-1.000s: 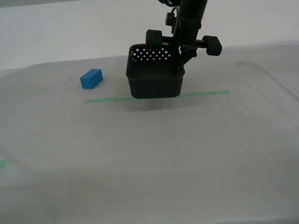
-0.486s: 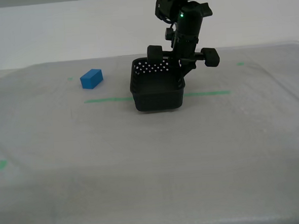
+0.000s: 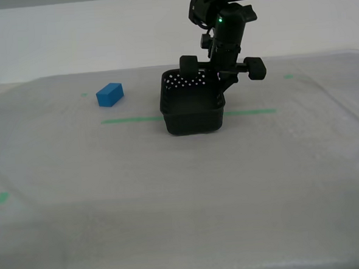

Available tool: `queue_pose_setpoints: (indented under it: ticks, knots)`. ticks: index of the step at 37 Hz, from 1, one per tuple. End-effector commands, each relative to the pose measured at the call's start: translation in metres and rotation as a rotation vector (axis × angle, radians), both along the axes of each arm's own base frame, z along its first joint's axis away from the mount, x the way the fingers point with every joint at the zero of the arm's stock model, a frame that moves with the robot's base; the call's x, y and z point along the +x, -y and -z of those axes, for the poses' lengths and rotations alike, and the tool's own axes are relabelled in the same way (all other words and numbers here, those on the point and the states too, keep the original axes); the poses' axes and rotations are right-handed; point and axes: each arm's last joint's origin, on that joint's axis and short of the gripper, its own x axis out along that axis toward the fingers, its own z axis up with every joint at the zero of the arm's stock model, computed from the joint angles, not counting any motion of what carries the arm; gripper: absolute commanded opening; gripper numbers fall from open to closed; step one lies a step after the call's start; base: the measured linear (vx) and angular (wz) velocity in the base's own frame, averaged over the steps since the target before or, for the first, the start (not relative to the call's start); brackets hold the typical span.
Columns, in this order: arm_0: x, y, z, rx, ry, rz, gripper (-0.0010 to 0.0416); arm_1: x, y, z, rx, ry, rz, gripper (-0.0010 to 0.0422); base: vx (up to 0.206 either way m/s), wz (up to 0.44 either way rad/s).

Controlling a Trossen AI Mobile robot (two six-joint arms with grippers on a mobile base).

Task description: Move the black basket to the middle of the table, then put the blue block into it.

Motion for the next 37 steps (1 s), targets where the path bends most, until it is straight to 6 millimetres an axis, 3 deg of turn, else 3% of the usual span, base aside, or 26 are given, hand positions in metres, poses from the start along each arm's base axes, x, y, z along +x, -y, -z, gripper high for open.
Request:
queue_pose_setpoints:
  ticks: [1,37]
  knots:
    - [0.0,0.0,0.0,0.0,0.003,0.003,0.0001,0.0,0.0,-0.001,0.001,0.007,0.0,0.0,0.0,0.0]
    - [-0.004,0.002,0.01,0.001,-0.009,0.001,0.0003,0.0,0.0,-0.001,0.001,0.007,0.0,0.0,0.0,0.0]
